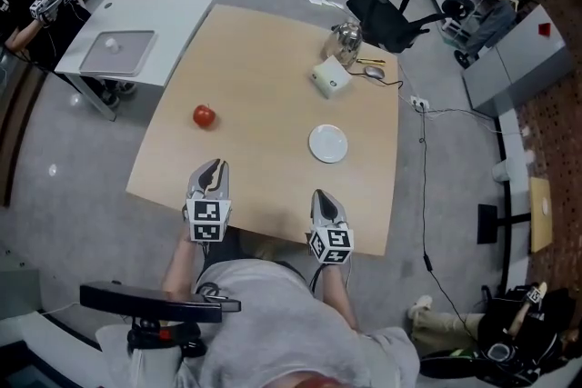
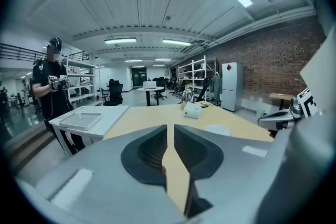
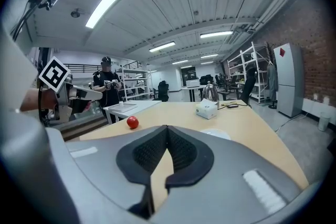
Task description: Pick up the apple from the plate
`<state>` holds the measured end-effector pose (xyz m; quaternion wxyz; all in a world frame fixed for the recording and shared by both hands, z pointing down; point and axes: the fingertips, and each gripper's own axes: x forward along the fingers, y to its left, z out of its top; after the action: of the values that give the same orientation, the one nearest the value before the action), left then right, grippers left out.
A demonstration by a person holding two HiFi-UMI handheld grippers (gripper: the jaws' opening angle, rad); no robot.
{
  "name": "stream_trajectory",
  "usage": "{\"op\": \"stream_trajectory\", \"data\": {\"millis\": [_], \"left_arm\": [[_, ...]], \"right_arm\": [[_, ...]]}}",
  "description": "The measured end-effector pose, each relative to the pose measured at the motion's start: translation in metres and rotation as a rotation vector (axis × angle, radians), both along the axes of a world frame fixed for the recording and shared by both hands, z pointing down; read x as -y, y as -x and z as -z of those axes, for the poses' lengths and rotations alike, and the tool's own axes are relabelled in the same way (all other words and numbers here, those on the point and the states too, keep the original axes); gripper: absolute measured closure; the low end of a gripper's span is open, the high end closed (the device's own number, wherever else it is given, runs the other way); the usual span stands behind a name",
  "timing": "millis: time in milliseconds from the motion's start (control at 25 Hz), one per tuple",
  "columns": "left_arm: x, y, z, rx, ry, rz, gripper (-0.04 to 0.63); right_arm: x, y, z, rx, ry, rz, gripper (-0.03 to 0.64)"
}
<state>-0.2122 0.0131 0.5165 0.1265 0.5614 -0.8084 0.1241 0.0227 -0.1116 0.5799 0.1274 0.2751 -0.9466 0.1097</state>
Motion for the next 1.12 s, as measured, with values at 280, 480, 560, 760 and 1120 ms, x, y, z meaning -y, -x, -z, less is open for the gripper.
{"op": "stream_trajectory", "data": {"millis": [280,480,560,760,1120], "left_arm": [[-0.017,-0.025,0.002,0.013,-0.002,-0.003,0.545],[-0.017,-0.042,0.0,0.028,0.007,-0.021,0.552],[-0.016,-0.046,0.001,0.034,0.001,-0.021,0.555],[-0.022,-0.043,0.006,0.043,-0.015,-0.007,0.575],[-0.026,-0.045,0.011,0.061,-0.02,-0.008,0.575]], "right_arm": [[-0.011,-0.023,0.0,0.012,-0.005,-0.006,0.611],[-0.01,-0.036,0.001,0.023,-0.004,-0.017,0.611],[-0.01,-0.039,0.0,0.025,-0.004,-0.017,0.611],[-0.015,-0.039,0.001,0.032,-0.011,-0.017,0.611],[-0.022,-0.042,0.007,0.042,-0.036,0.0,0.612]]}}
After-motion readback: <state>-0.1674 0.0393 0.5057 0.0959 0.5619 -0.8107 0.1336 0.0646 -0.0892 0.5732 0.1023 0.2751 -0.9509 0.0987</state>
